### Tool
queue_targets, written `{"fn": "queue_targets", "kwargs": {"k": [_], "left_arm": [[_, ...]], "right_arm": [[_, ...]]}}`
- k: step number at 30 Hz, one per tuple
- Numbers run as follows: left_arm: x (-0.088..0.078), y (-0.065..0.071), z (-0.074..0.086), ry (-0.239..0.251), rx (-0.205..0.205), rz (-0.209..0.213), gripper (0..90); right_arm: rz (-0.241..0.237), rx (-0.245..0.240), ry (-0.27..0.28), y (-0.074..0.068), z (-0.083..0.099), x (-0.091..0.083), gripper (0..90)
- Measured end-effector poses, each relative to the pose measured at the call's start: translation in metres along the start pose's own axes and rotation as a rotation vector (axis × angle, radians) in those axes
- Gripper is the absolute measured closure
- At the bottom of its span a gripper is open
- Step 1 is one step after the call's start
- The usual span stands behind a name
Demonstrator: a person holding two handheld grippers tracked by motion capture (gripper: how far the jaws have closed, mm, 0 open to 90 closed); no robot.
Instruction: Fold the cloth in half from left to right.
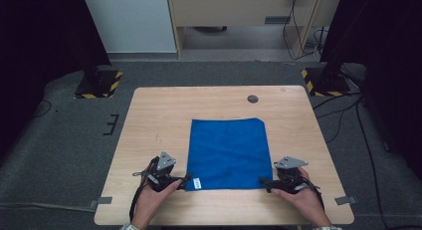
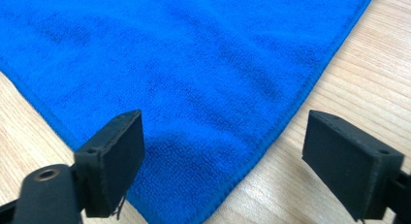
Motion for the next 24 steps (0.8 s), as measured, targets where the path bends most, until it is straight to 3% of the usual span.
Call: {"fn": "queue_targets", "kwargs": {"k": [8,12,15,18,24], "left_arm": [[0.004,-0.009,-0.002,0.009,-0.025,-0.011,7.4],[0.004,-0.008,-0.003,0.013,-0.009,-0.009,6.7],[0.006,-0.009,-0.003,0.015,-0.005,-0.01,6.7],[0.008,-0.013,-0.004,0.019,-0.004,-0.008,6.5],[0.015,-0.028,-0.003,0.009,-0.01,-0.028,5.9]], "right_arm": [[-0.015,-0.013,0.026,-0.005,-0.006,0.003,8.4],[-0.03,-0.016,0.031,-0.009,-0.008,0.004,8.1],[-0.054,-0.029,0.052,-0.015,-0.015,0.006,7.9],[-0.06,-0.054,0.039,-0.022,-0.022,0.009,8.8],[-0.083,-0.084,0.043,-0.035,-0.043,0.017,11.3]]}}
Point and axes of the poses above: each handheld gripper's, and its own axes: x roughly forward along the jaws, z roughly out of its underside, y roughly to its right, the point moved 10 cm from there along x, roughly forward along the jaws, and after that the axes turned 13 degrees about -z, right-handed, at the moved point
